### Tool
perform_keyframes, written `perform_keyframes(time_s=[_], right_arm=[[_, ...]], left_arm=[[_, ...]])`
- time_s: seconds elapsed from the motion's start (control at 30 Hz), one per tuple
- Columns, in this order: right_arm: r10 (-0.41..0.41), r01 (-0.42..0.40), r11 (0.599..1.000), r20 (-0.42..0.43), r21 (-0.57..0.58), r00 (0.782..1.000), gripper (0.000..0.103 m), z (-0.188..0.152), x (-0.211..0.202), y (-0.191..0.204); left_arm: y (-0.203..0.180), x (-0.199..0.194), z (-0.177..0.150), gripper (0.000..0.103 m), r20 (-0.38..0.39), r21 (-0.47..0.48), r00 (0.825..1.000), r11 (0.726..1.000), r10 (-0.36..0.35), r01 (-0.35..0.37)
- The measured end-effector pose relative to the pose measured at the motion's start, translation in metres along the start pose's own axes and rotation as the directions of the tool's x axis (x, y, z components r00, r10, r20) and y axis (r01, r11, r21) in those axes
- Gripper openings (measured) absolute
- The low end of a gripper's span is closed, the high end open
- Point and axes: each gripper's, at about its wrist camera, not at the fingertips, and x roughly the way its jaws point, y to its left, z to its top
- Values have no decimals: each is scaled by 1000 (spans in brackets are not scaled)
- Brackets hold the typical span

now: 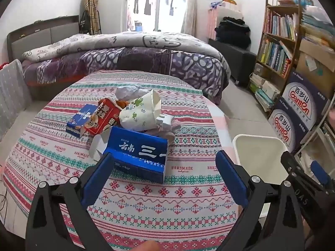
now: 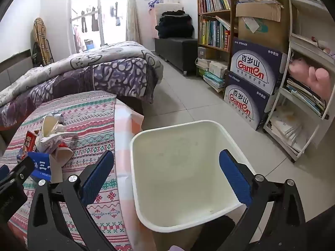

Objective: Collect trash

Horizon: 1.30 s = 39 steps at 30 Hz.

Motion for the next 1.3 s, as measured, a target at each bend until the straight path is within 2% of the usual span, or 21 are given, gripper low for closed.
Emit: perform_keyframes(time_s=[0.17, 0.37, 0.8, 1.3], right_arm=[[-7, 7, 1000, 11, -9, 1000, 96, 1, -1, -3], [-5, 5, 1000, 17, -6, 1000, 96, 0, -1, 2], [13, -13, 1000, 16, 9, 1000, 96, 0, -1, 5], [27, -28, 999, 24, 19, 999, 96, 0, -3, 6]], left_arm=[[0, -2, 3, 95, -11, 0, 1000, 1000, 19, -19], [4, -2, 6, 95, 6, -13, 1000, 1000, -10, 10], [-4, -5, 4, 95, 16, 29, 1000, 1000, -12, 11], [-3, -1, 3, 95, 4, 31, 1000, 999, -5, 5]])
